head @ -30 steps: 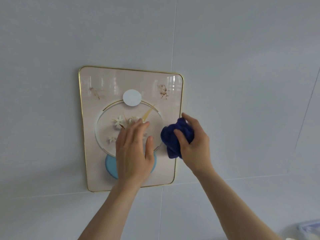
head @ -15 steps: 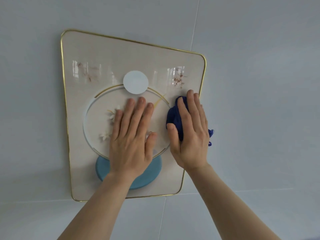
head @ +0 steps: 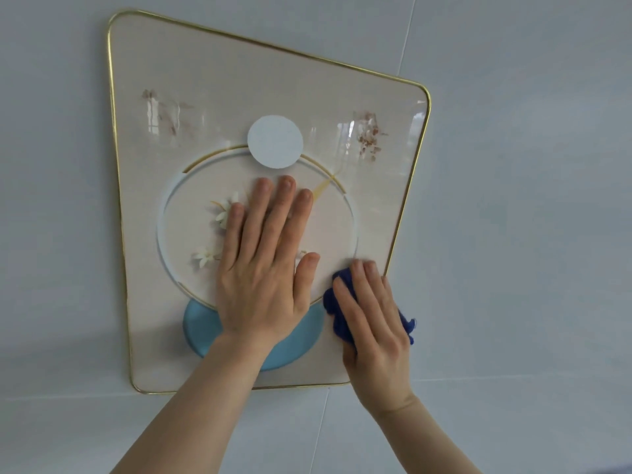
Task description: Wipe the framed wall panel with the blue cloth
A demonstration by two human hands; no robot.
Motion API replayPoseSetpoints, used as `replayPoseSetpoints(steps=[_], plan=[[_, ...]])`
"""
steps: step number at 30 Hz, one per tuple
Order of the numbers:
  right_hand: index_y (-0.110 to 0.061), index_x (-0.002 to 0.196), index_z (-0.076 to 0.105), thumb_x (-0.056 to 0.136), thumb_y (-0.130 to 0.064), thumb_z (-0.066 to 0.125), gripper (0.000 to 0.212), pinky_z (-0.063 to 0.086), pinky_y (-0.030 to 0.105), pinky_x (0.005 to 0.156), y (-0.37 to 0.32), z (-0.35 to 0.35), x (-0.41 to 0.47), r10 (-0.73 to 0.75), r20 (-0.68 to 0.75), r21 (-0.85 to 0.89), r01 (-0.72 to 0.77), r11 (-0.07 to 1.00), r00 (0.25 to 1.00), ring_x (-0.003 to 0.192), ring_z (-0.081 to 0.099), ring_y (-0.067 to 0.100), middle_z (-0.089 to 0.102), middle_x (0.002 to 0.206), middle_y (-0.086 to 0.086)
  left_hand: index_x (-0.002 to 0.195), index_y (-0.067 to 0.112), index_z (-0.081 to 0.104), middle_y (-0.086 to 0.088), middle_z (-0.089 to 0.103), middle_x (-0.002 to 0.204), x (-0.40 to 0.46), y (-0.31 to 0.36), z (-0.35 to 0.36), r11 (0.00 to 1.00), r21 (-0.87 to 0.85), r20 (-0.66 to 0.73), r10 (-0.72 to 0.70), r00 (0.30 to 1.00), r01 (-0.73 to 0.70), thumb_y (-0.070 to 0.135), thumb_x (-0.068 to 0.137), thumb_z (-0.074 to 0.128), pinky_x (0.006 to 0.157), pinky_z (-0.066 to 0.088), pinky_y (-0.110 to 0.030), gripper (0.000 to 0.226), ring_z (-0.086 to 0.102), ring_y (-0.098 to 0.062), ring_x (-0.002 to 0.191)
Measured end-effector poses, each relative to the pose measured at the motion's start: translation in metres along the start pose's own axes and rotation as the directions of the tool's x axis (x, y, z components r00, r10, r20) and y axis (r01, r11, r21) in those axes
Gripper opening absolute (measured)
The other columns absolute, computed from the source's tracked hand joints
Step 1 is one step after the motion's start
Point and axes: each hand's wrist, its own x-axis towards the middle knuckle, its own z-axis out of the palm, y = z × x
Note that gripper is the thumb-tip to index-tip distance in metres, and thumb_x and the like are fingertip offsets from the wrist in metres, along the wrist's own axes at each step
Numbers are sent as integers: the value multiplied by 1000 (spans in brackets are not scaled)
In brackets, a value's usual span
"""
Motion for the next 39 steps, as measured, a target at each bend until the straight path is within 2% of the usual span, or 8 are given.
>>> replayPoseSetpoints(steps=[4,9,12,17,24,30,34,39], plan=[[-5,142,61,95,18,46,54,43,57,120,0,-11,-47,-24,161,-66,35,997,987,153,40,35,52,156,17,161,15,26,-4,20,170,0,-1,-1,1000,12,16,15,1000,-15,39,105,24,131,7,-45,61,18,-28,159],[-9,136,68,99,10,23,61,48,43,112,-6,-35,-71,-19,293,-103,51,993,956,150,46,27,52,157,8,162,17,20,-2,13,170,-1,-1,1,997,71,55,8,998,-12,41,106,24,131,4,-45,62,14,-26,159],[-15,130,73,83,19,62,60,52,17,104,-13,-52,-57,140,236,14,-148,989,962,144,54,18,56,154,2,163,17,17,-2,12,171,-1,-1,3,996,84,57,2,998,-7,42,106,23,131,3,-45,62,12,-25,160],[-14,133,69,89,16,70,53,37,5,112,-21,-83,35,503,51,329,-490,807,863,136,54,-4,61,146,-1,163,16,19,-3,14,171,-1,-1,3,997,78,42,5,999,-8,39,106,24,131,3,-45,61,12,-26,160],[-5,136,65,94,1,69,42,48,18,107,-17,-81,179,382,-268,379,-268,886,884,121,61,11,59,132,13,162,16,22,-3,15,171,0,-1,0,998,60,29,8,1000,-10,39,105,21,131,6,-45,61,11,-25,160],[-4,147,54,104,-8,59,44,34,19,123,-9,-29,206,212,-261,181,-168,969,942,154,39,33,52,157,18,162,17,21,-2,16,171,-2,-2,0,998,60,32,12,999,-14,40,104,21,131,11,-45,62,11,-24,160],[1,147,52,105,-8,56,43,34,56,126,-13,-14,205,178,-291,141,-142,980,940,156,32,41,44,161,25,163,17,20,-2,17,171,-2,-1,1,998,57,45,9,999,-11,41,104,20,130,12,-46,63,12,-23,160],[-5,148,54,110,-40,30,57,32,54,127,-22,-11,202,73,-255,60,-60,996,964,156,32,39,41,163,24,162,18,22,-1,19,171,-1,0,1,999,40,49,5,999,-7,41,104,19,131,9,-44,63,13,-22,160]])
